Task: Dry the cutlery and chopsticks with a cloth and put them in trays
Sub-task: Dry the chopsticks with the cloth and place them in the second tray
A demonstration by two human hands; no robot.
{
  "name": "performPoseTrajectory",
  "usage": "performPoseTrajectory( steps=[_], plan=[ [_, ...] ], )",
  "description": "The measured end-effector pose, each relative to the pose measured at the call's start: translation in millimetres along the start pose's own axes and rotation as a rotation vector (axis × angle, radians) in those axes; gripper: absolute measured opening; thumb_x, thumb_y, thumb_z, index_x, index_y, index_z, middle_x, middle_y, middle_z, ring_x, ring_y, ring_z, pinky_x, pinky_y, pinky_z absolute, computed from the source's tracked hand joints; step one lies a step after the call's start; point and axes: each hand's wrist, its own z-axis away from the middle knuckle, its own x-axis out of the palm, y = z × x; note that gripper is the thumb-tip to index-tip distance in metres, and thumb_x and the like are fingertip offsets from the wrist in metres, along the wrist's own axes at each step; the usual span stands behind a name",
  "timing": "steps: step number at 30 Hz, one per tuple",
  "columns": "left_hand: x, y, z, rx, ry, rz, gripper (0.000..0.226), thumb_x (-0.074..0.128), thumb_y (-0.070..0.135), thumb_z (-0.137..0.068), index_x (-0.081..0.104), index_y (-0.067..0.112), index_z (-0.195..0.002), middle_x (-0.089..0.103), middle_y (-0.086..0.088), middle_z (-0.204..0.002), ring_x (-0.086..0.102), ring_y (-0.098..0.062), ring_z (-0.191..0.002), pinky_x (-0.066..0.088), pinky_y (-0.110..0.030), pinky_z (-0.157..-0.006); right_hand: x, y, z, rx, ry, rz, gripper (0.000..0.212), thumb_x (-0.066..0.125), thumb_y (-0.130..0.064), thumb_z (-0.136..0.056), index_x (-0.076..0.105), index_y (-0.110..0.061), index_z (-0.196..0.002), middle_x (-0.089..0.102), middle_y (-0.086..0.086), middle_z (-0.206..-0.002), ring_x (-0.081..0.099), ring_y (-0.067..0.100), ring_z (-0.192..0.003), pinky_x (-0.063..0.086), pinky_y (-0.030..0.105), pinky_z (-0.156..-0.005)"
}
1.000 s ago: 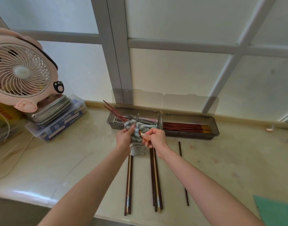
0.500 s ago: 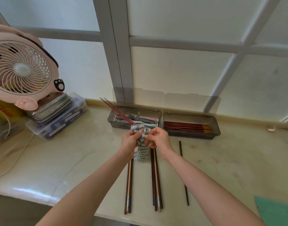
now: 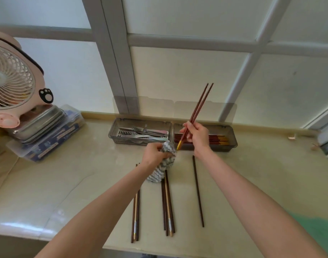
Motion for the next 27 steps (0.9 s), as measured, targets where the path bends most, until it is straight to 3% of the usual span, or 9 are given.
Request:
performPoseTrajectory(
  steps=[4,7,10,13,16,18,21,24,27],
  plan=[
    [-11,-8,-5,-0.134,0.026,0.285,0.023,0.066,0.012,-0.084,0.062,0.003,-0.105,0.067,-0.008,-0.092,0.065,-0.025,-0.09,0.053,-0.027,-0.068,-49,-2,-38,-0.26,0.196,0.703,0.02,0.05,-0.019,-0.097,0.066,-0.01,-0.103,0.07,0.001,-0.088,0.064,0.011,-0.081,0.051,0.026,-0.072],
    [-15,-13,-6,-0.158,0.088,0.382,0.019,0.063,0.013,-0.086,0.062,0.004,-0.103,0.067,-0.013,-0.1,0.063,-0.028,-0.096,0.052,-0.034,-0.076,-88,18,-61,-0.322,0.143,1.29,0.023,0.047,-0.014,-0.097,0.066,-0.012,-0.11,0.069,0.009,-0.098,0.06,0.028,-0.093,0.044,0.031,-0.068],
    [-19,-16,-6,-0.171,0.112,0.482,0.019,0.063,0.012,-0.086,0.063,0.005,-0.105,0.068,-0.015,-0.102,0.064,-0.03,-0.097,0.052,-0.037,-0.081,-102,33,-78,-0.348,0.046,1.538,0.021,0.045,-0.018,-0.098,0.063,-0.012,-0.107,0.066,0.011,-0.104,0.054,0.029,-0.099,0.043,0.034,-0.072],
    [-25,-16,-3,-0.159,0.129,0.557,0.021,0.06,0.013,-0.088,0.063,0.005,-0.108,0.069,-0.013,-0.1,0.065,-0.027,-0.092,0.052,-0.034,-0.076,-98,43,-90,-0.269,-0.028,1.658,0.03,0.046,-0.027,-0.098,0.058,-0.011,-0.122,0.06,0.012,-0.119,0.048,0.03,-0.114,0.044,0.038,-0.089],
    [-37,-13,3,-0.125,0.16,0.65,0.015,0.054,0.013,-0.091,0.063,0.006,-0.102,0.068,-0.01,-0.096,0.064,-0.023,-0.088,0.052,-0.035,-0.079,-91,48,-94,0.048,-0.357,1.757,0.047,0.035,-0.041,-0.101,0.036,-0.023,-0.144,0.04,0.008,-0.147,0.028,0.036,-0.136,0.026,0.049,-0.109],
    [-50,-15,7,-0.11,0.208,0.695,0.016,0.052,0.013,-0.092,0.063,0.006,-0.102,0.068,-0.011,-0.099,0.064,-0.024,-0.089,0.051,-0.036,-0.082,-90,55,-93,0.057,-0.343,1.756,0.049,0.027,-0.045,-0.102,0.031,-0.027,-0.147,0.032,0.005,-0.153,0.023,0.036,-0.14,0.02,0.052,-0.111],
    [-72,-18,10,-0.078,0.292,0.745,0.015,0.051,0.013,-0.092,0.062,0.007,-0.101,0.067,-0.01,-0.098,0.063,-0.021,-0.088,0.051,-0.032,-0.077,-77,64,-76,-0.289,0.008,1.48,0.044,0.034,-0.037,-0.101,0.048,-0.015,-0.136,0.049,0.008,-0.141,0.042,0.029,-0.128,0.032,0.045,-0.105],
    [-87,-18,12,-0.031,0.353,0.8,0.014,0.05,0.013,-0.093,0.061,0.009,-0.1,0.066,-0.007,-0.096,0.062,-0.019,-0.085,0.051,-0.03,-0.076,-49,80,-39,-0.631,-0.108,1.272,0.021,0.048,-0.022,-0.095,0.064,-0.017,-0.106,0.065,0.002,-0.103,0.059,0.021,-0.097,0.043,0.035,-0.084],
    [-98,-19,12,-0.012,0.411,0.855,0.016,0.049,0.013,-0.094,0.059,0.009,-0.105,0.065,-0.007,-0.099,0.062,-0.019,-0.088,0.049,-0.032,-0.082,-13,104,7,-0.302,-0.322,1.319,0.021,0.048,-0.029,-0.095,0.066,-0.017,-0.094,0.068,0.003,-0.092,0.064,0.024,-0.09,0.045,0.031,-0.076]
  ],
)
